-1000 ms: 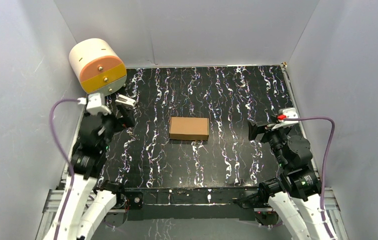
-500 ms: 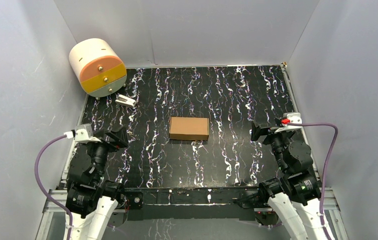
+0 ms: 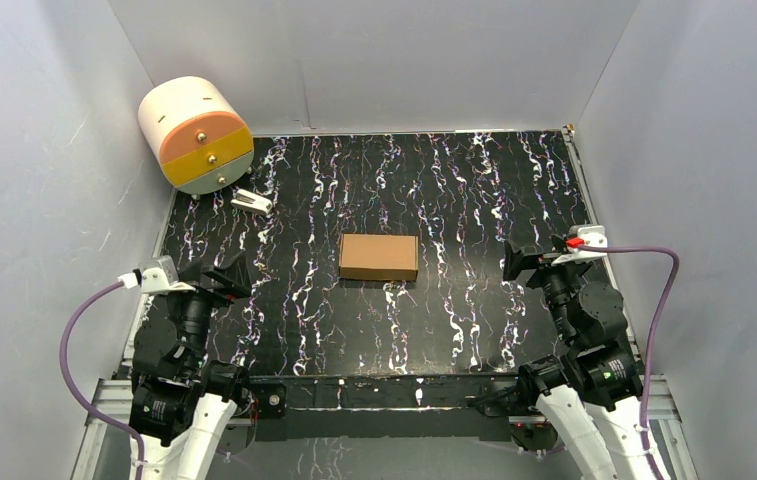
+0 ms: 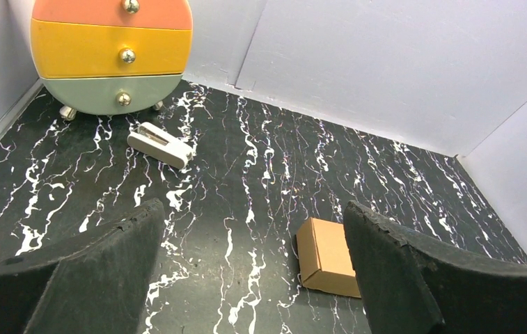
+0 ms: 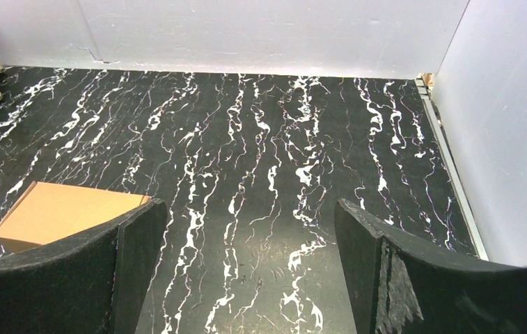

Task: Fold the paper box

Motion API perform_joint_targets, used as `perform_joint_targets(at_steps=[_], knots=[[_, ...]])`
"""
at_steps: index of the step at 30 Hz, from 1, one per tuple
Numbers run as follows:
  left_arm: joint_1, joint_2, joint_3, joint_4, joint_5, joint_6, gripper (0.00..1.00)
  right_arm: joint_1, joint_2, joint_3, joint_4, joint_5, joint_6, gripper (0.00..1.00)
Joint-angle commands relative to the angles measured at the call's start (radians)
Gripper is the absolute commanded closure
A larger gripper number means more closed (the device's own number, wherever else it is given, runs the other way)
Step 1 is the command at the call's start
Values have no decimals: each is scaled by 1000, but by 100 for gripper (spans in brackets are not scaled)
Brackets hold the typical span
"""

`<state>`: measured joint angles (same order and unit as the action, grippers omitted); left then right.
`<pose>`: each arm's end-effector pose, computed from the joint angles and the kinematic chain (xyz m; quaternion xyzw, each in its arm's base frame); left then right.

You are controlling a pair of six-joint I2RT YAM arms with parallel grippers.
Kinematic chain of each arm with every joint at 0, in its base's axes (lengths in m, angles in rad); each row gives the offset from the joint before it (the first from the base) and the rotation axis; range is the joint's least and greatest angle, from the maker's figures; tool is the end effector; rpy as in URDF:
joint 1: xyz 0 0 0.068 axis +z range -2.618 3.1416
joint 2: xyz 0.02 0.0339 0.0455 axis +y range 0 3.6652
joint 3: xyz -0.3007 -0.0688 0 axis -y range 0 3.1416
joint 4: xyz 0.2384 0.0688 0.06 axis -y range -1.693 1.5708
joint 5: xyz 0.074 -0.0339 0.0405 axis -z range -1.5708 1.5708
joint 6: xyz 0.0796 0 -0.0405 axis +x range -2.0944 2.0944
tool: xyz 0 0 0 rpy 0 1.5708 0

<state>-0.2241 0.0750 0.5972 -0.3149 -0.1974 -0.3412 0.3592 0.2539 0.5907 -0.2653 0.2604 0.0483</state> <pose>0.0480 0.0051 0.3382 -0.1131 0.6215 -0.1559 0.7593 0.0865 0.0106 0.3352 -0.0107 0.6822 0.0602 0.7286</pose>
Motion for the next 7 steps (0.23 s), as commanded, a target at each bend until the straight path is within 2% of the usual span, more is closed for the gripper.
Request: perform_joint_targets(at_steps=[1, 7], knots=[[6, 3, 12, 22, -11, 18, 4, -3, -10, 0, 66, 19, 3, 1], [8, 11, 12, 22, -11, 15, 4, -4, -11, 0, 67, 14, 4, 1]])
